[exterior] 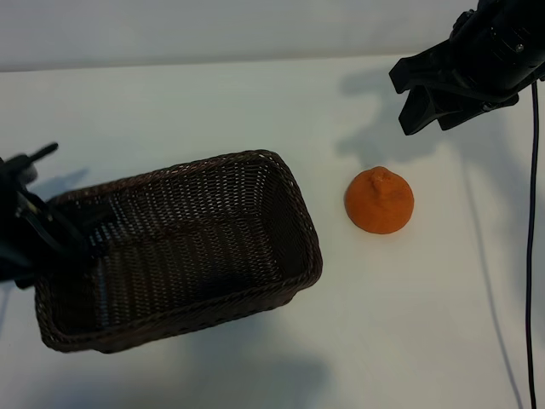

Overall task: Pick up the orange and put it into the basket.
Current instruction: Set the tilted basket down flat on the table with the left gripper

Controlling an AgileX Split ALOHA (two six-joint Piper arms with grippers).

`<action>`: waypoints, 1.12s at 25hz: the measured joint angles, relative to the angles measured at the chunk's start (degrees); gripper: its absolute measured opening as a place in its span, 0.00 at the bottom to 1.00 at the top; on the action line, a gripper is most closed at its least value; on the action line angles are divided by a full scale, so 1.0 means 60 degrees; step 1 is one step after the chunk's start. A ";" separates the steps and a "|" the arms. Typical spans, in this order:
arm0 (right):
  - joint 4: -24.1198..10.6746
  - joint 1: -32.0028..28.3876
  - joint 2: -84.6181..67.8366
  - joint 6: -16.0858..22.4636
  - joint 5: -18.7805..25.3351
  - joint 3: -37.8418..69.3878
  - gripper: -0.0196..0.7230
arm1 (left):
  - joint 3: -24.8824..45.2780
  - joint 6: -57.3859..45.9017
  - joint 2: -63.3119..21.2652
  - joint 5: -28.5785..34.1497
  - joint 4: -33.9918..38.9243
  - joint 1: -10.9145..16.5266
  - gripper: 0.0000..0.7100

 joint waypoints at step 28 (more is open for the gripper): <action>0.0000 0.0000 0.0000 0.0000 -0.0021 0.0000 0.61 | -0.2607 0.4739 -0.0955 0.2718 -0.2662 0.0874 0.58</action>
